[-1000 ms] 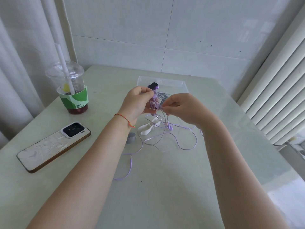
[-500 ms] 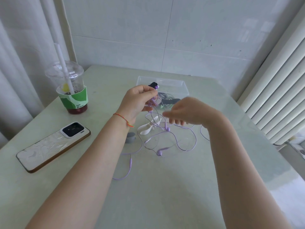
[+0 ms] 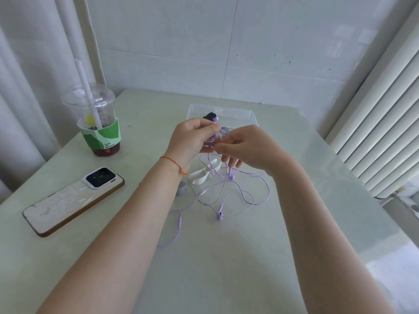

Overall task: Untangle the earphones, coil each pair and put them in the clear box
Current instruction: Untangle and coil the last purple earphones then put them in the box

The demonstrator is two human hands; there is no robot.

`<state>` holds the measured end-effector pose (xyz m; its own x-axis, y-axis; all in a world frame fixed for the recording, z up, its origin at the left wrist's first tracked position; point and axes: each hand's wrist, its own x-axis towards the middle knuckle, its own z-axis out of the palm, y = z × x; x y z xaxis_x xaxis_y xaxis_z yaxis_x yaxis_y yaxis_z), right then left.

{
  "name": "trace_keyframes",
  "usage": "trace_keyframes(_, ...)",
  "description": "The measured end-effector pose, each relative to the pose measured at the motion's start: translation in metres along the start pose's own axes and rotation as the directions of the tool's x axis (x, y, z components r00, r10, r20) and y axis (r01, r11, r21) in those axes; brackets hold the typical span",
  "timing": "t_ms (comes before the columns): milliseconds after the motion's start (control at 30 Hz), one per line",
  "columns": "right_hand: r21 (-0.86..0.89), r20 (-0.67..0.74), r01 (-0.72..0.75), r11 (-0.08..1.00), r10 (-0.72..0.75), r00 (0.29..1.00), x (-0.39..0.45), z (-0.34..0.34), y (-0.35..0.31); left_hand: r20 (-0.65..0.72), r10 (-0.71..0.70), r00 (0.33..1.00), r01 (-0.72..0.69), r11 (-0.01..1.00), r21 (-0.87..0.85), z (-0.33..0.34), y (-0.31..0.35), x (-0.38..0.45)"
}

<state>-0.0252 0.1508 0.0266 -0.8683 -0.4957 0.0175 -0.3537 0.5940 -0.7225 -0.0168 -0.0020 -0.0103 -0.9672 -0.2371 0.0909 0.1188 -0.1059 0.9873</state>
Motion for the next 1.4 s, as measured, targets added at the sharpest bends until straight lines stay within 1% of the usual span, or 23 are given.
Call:
trace_keyframes(67, 0.112, 0.015, -0.060, 0.992, 0.059, 0.998, 0.001, 0.001, -0.003, -0.006, 0.011, 1.000, -0.011, 1.000, 0.009, 0.001, -0.001, 0.001)
trace_keyframes(133, 0.240, 0.050, -0.132, 0.962, 0.124, 0.991, 0.002, 0.000, -0.004, -0.011, 0.016, 1.000, -0.015, 1.000, 0.023, 0.004, -0.002, 0.000)
trace_keyframes(200, 0.278, 0.063, -0.162, 0.947, 0.151, 0.987, 0.002, -0.001, -0.003, -0.005, 0.012, 1.000, -0.012, 1.000, 0.020, 0.006, -0.003, -0.001)
trace_keyframes(267, 0.229, 0.047, -0.156, 0.961, 0.149, 0.988, 0.001, -0.002, 0.000, 0.006, -0.002, 1.000, 0.002, 1.000, -0.024, 0.008, -0.003, -0.001)
trace_keyframes(333, 0.128, 0.029, -0.129, 0.983, 0.127, 0.992, 0.001, -0.001, -0.001, 0.015, -0.013, 1.000, 0.014, 0.998, -0.058, 0.008, -0.003, -0.001)
trace_keyframes(367, 0.074, 0.052, -0.122, 0.990, 0.118, 0.992, -0.001, -0.002, -0.001, 0.022, -0.017, 1.000, 0.018, 0.997, -0.073, 0.008, -0.003, -0.001)
trace_keyframes(400, 0.001, 0.121, -0.110, 0.994, 0.109, 0.987, -0.004, -0.004, -0.003, 0.028, -0.019, 0.999, 0.022, 0.995, -0.096, 0.008, -0.002, -0.001)
trace_keyframes(467, -0.158, 0.314, -0.066, 0.985, 0.114, 0.942, -0.012, -0.010, -0.006, 0.039, -0.020, 0.999, 0.025, 0.991, -0.128, 0.007, -0.002, -0.001)
trace_keyframes(500, -0.190, 0.344, -0.051, 0.980, 0.115, 0.932, -0.014, -0.013, -0.007, 0.039, -0.019, 0.999, 0.024, 0.991, -0.129, 0.005, -0.002, -0.001)
trace_keyframes(533, -0.177, 0.292, -0.054, 0.983, 0.105, 0.951, -0.014, -0.015, -0.007, 0.039, -0.019, 0.999, 0.024, 0.992, -0.127, 0.004, -0.001, -0.001)
trace_keyframes(567, -0.137, 0.166, -0.063, 0.989, 0.086, 0.982, -0.012, -0.017, -0.005, 0.042, -0.019, 0.999, 0.025, 0.991, -0.129, 0.003, -0.001, -0.001)
trace_keyframes(600, -0.084, 0.006, -0.054, 0.995, 0.055, 0.998, -0.008, -0.018, -0.001, 0.051, -0.021, 0.998, 0.027, 0.991, -0.134, 0.002, 0.000, -0.001)
trace_keyframes(633, -0.025, -0.140, -0.024, 0.999, 0.021, 0.990, -0.003, -0.019, 0.003, 0.065, -0.024, 0.998, 0.033, 0.990, -0.138, 0.002, 0.000, -0.001)
trace_keyframes(667, 0.018, -0.235, 0.008, 1.000, -0.003, 0.972, 0.001, -0.019, 0.007, 0.083, -0.029, 0.996, 0.041, 0.990, -0.137, 0.002, 0.001, -0.002)
trace_keyframes(700, 0.037, -0.262, 0.027, 0.999, -0.017, 0.965, 0.003, -0.019, 0.008, 0.106, -0.034, 0.994, 0.048, 0.990, -0.133, 0.002, 0.001, -0.003)
trace_keyframes(800, 0.041, -0.165, 0.023, 0.999, -0.015, 0.986, 0.006, -0.013, 0.012, 0.205, -0.046, 0.978, 0.073, 0.989, -0.125, 0.002, 0.002, -0.005)
trace_keyframes(867, 0.042, -0.153, 0.018, 0.999, -0.012, 0.988, 0.006, -0.010, 0.012, 0.236, -0.063, 0.970, 0.085, 0.993, -0.084, 0.002, 0.002, -0.007)
trace_keyframes(967, 0.044, -0.210, -0.005, 0.999, 0.014, 0.978, 0.008, -0.011, 0.016, 0.220, -0.086, 0.972, 0.088, 0.996, 0.004, 0.001, 0.000, -0.007)
trace_keyframes(1067, 0.131, -0.287, -0.031, 0.991, 0.068, 0.956, 0.011, -0.013, 0.018, 0.206, -0.089, 0.975, 0.074, 0.994, 0.076, -0.001, -0.002, -0.006)
trace_keyframes(1167, 0.234, -0.423, -0.027, 0.972, 0.127, 0.897, 0.014, -0.015, 0.017, 0.192, -0.092, 0.977, 0.070, 0.991, 0.118, -0.003, -0.002, -0.005)
trace_keyframes(1233, 0.318, -0.483, -0.009, 0.948, 0.170, 0.859, 0.015, -0.017, 0.017, 0.186, -0.100, 0.977, 0.074, 0.987, 0.141, -0.004, -0.001, -0.005)
trace_keyframes(1333, 0.400, -0.508, 0.032, 0.916, 0.193, 0.839, 0.014, -0.020, 0.017, 0.163, -0.118, 0.980, 0.089, 0.980, 0.177, -0.003, -0.003, -0.004)
trace_keyframes(1400, 0.397, -0.490, 0.042, 0.917, 0.173, 0.854, 0.013, -0.019, 0.016, 0.135, -0.112, 0.984, 0.084, 0.977, 0.196, -0.001, -0.005, -0.001)
